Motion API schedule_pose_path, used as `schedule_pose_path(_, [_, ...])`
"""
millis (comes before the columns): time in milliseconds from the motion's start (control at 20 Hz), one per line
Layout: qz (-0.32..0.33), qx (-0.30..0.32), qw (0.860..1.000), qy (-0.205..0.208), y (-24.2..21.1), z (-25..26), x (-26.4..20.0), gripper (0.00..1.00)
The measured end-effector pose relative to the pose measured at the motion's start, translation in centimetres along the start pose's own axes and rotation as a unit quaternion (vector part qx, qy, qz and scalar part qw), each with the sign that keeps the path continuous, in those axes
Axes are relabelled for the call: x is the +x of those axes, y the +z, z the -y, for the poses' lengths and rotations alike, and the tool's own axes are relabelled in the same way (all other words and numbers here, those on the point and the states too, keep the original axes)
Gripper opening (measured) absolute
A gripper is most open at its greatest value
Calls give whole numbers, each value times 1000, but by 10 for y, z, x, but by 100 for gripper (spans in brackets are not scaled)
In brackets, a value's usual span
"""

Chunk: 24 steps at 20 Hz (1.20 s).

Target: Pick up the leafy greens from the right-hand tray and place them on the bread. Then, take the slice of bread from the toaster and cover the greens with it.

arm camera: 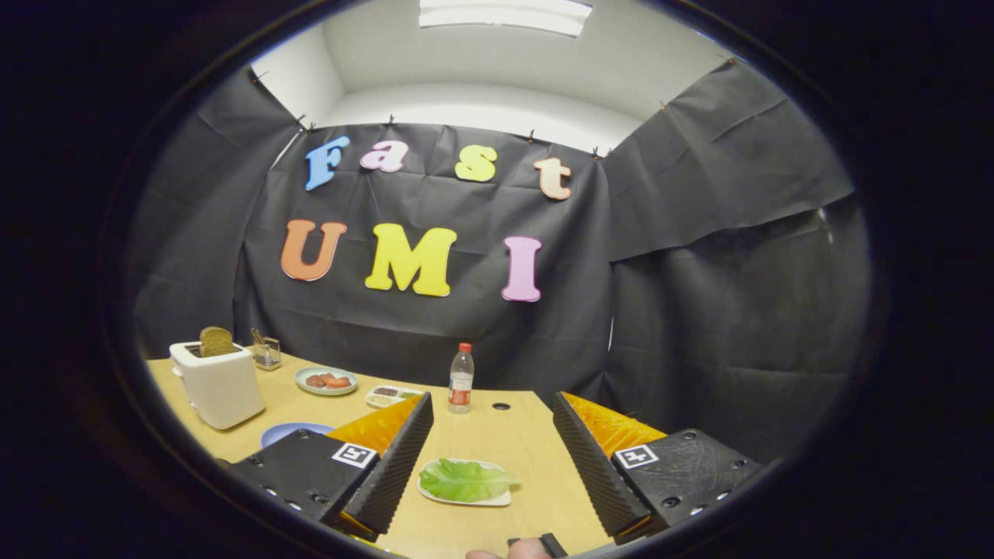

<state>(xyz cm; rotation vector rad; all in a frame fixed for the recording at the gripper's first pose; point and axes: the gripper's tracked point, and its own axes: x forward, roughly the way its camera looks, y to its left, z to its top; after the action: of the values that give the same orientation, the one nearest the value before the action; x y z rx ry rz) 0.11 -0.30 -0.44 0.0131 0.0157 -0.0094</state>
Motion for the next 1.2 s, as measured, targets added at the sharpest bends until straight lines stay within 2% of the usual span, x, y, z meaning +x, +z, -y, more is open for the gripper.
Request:
schedule_pose_path(400, [-33, 12, 999, -5, -14, 12, 20, 95])
schedule_pose_path(650, [-122, 70, 990, 24, -65, 13, 53, 95])
schedule_pose_path(900, [-212, 148, 966, 19, -125, 26, 92, 95])
schedule_pose_path(1200, [-307, 255, 917, 11, -186, 25, 123, 95])
